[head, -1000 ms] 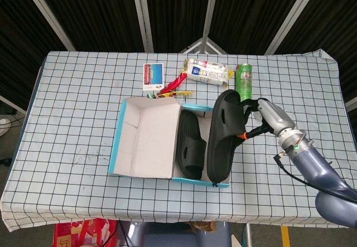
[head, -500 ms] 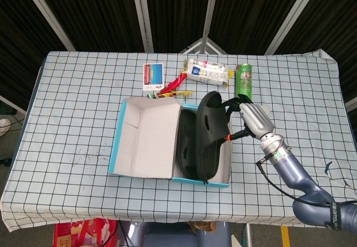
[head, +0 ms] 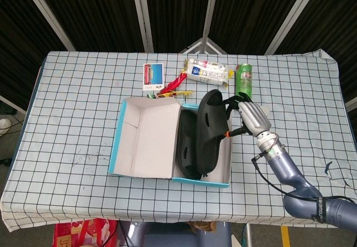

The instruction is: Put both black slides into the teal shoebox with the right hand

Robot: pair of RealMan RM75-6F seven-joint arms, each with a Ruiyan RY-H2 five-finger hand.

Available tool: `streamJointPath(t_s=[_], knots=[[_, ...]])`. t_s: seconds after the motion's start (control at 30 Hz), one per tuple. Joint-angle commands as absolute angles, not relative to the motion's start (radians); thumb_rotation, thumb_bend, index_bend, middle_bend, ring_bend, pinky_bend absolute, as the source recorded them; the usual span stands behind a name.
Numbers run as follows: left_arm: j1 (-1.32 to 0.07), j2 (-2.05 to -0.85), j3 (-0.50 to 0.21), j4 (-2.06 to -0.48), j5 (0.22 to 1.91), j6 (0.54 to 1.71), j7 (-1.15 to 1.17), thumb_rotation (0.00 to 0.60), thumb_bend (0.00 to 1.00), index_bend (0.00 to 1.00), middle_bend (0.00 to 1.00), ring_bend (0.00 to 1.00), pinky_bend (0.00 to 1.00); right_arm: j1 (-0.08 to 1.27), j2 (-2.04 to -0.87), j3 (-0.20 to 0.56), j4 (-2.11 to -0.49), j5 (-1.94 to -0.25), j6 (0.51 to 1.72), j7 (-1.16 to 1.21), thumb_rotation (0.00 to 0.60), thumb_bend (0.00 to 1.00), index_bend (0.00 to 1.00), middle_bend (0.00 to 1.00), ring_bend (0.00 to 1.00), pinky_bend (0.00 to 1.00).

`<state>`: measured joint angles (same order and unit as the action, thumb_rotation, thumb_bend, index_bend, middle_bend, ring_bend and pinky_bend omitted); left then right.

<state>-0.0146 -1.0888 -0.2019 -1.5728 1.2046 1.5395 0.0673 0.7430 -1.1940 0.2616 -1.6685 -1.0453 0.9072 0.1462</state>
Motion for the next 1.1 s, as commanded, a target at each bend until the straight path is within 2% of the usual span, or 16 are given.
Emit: streamJointPath(t_s=[0.03,0.4,1.1], knots=[[-0.015,-1.089,-0.202,-1.573,1.205,1.540,0.067,0.600,0.37,0.10,0.04,0.00,0.09,0.735,-1.222,0.241,-1.636,-1.054,0.896,0.147,0.600,0.53,0.57,0.55,0.19,0.00],[-0.015,-1.089,-0.204,-1.571,1.202,1.539,0.064,0.600,0.37,0.10,0.04,0.00,0.09,0.723,-1.280,0.232,-1.570,-1.088,0.890,0.169,0.600,0.53,0.57,0.55,0.19,0.00],[-0.019,-1.093,-0.203,-1.572,1.203,1.539,0.074,0.600,0.37,0.10,0.04,0.00,0.09,0.708,-1.298,0.191,-1.513,-1.139,0.812,0.203,0.600,0.53,0.57,0.55,0.19,0.00]])
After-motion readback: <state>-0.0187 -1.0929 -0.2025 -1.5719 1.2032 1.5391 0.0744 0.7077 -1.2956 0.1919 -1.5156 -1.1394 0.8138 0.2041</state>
